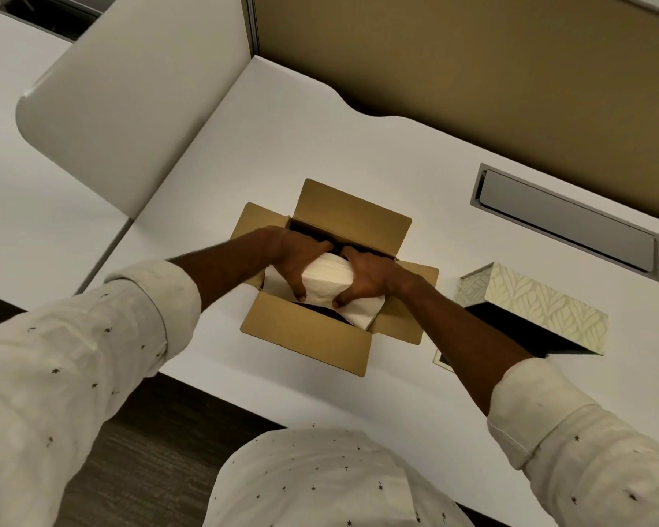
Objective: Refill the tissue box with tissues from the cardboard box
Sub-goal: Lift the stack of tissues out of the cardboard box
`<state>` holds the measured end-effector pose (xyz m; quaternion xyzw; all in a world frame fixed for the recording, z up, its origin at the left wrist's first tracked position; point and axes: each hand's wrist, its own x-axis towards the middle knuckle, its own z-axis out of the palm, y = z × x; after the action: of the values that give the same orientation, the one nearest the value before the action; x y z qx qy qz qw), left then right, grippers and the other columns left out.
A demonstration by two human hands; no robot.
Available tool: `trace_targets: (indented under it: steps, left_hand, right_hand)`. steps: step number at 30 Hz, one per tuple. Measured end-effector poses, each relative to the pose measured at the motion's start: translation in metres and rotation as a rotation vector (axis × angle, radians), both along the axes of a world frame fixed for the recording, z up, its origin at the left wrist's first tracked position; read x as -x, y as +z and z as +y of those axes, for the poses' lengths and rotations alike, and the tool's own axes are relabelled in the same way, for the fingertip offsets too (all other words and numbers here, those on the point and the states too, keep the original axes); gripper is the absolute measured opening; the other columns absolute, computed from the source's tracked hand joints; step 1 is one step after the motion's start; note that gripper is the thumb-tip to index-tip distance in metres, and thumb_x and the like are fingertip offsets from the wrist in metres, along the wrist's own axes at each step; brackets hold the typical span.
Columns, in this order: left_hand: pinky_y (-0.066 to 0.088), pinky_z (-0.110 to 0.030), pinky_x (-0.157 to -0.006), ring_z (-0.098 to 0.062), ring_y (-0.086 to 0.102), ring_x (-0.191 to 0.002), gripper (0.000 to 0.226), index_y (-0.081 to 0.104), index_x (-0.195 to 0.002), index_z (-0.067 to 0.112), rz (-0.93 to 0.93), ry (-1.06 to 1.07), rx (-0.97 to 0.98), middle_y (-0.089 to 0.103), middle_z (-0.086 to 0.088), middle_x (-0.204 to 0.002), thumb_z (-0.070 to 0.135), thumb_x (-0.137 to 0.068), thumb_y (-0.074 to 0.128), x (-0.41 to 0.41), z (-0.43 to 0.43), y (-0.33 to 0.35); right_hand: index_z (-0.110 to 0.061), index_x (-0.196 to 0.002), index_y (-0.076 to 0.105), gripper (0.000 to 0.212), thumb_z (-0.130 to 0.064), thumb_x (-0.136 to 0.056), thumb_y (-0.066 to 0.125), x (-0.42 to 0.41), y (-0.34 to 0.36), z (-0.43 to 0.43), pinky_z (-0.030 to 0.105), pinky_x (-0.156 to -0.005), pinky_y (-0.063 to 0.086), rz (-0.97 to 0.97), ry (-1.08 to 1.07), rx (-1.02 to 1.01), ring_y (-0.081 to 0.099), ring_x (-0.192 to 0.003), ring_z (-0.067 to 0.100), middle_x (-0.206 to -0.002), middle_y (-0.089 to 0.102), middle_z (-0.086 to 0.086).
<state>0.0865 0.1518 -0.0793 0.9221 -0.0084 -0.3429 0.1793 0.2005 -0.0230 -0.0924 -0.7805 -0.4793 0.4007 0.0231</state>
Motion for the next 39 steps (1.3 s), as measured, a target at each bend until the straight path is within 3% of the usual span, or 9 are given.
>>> trace_targets:
  steps: [3,7,11,18,25,29,32,36,39]
  left_hand:
    - [0.045,-0.038,-0.104,-0.025,0.053,-0.125,0.102,0.037,-0.145,0.017,-0.09,-0.023,-0.013,0.053,-0.007,-0.142,0.054,-0.064,0.086,0.007,0.009,0.001]
    - [0.047,-0.039,-0.1,-0.025,0.055,-0.121,0.092,0.042,-0.141,0.017,-0.236,-0.002,-0.026,0.056,-0.009,-0.139,0.055,-0.068,0.082,0.025,0.017,-0.001]
    - [0.048,-0.036,-0.095,-0.022,0.053,-0.116,0.093,0.037,-0.141,0.018,-0.339,0.002,-0.035,0.056,-0.009,-0.133,0.054,-0.067,0.08,0.038,0.019,-0.003]
    - [0.045,-0.039,-0.097,-0.027,0.049,-0.116,0.107,0.023,-0.15,0.022,-0.607,0.014,-0.086,0.055,-0.011,-0.132,0.05,-0.064,0.08,0.053,0.012,-0.002]
    - [0.024,-0.047,-0.119,-0.031,0.035,-0.136,0.108,0.018,-0.155,0.018,-0.717,0.093,-0.101,0.038,-0.011,-0.149,0.051,-0.07,0.077,0.064,0.029,0.006]
    - [0.045,-0.045,-0.106,-0.03,0.036,-0.134,0.101,0.029,-0.148,0.016,-0.682,0.237,-0.052,0.036,-0.01,-0.148,0.038,-0.065,0.083,0.083,0.041,0.001]
    - [0.05,-0.04,-0.096,-0.025,0.039,-0.129,0.093,0.035,-0.14,0.017,-0.69,0.317,0.0,0.039,-0.007,-0.144,0.037,-0.063,0.083,0.09,0.04,-0.003]
    - [0.046,-0.029,-0.094,-0.016,0.045,-0.123,0.088,0.036,-0.14,0.022,-0.695,0.479,0.262,0.045,0.001,-0.138,0.031,-0.064,0.081,0.095,0.043,0.007]
    - [0.056,-0.02,-0.075,-0.006,0.054,-0.111,0.085,0.04,-0.137,0.027,-0.633,0.646,0.473,0.052,0.01,-0.124,0.021,-0.066,0.087,0.097,0.044,0.024]
  right_hand:
    - [-0.025,-0.14,0.032,0.111,-0.073,-0.054,0.083,0.003,0.003,-0.004,0.033,-0.081,0.046,-0.043,0.05,-0.048,0.061,-0.111,0.023,-0.132,0.061,0.004]
    - [-0.024,-0.155,0.017,0.128,-0.078,-0.056,0.077,0.004,0.009,-0.013,0.042,-0.101,0.05,-0.211,0.219,-0.096,0.058,-0.124,0.029,-0.145,0.054,0.008]
    - [-0.016,-0.153,0.026,0.114,-0.068,-0.065,0.076,0.01,0.004,-0.024,0.04,-0.108,0.043,-0.365,0.206,-0.211,0.057,-0.12,0.028,-0.14,0.056,0.011]
    - [-0.018,-0.146,0.035,0.094,-0.054,-0.07,0.078,0.008,0.005,-0.041,0.036,-0.108,0.045,-0.235,0.036,-0.487,0.049,-0.126,0.022,-0.141,0.051,0.007]
    - [-0.02,-0.146,0.032,0.086,-0.03,-0.074,0.08,0.017,0.01,-0.048,0.029,-0.1,0.045,-0.263,-0.125,-0.637,0.041,-0.128,0.017,-0.138,0.041,-0.003]
    - [-0.019,-0.146,0.033,0.086,-0.025,-0.075,0.081,0.021,0.012,-0.049,0.029,-0.104,0.046,-0.247,-0.137,-0.667,0.041,-0.131,0.016,-0.141,0.042,0.0]
    - [-0.021,-0.146,0.032,0.087,-0.029,-0.075,0.081,0.024,0.016,-0.047,0.03,-0.106,0.046,-0.216,-0.155,-0.682,0.04,-0.132,0.015,-0.142,0.043,0.001]
    - [-0.027,-0.146,0.031,0.089,-0.025,-0.073,0.082,0.027,0.027,-0.047,0.023,-0.107,0.044,-0.108,-0.306,-0.796,0.042,-0.128,0.004,-0.14,0.039,-0.015]
    - [-0.04,-0.15,0.019,0.111,-0.032,-0.066,0.092,0.026,0.043,-0.046,0.019,-0.106,0.046,0.052,-0.46,-0.805,0.051,-0.129,0.008,-0.142,0.046,-0.003]
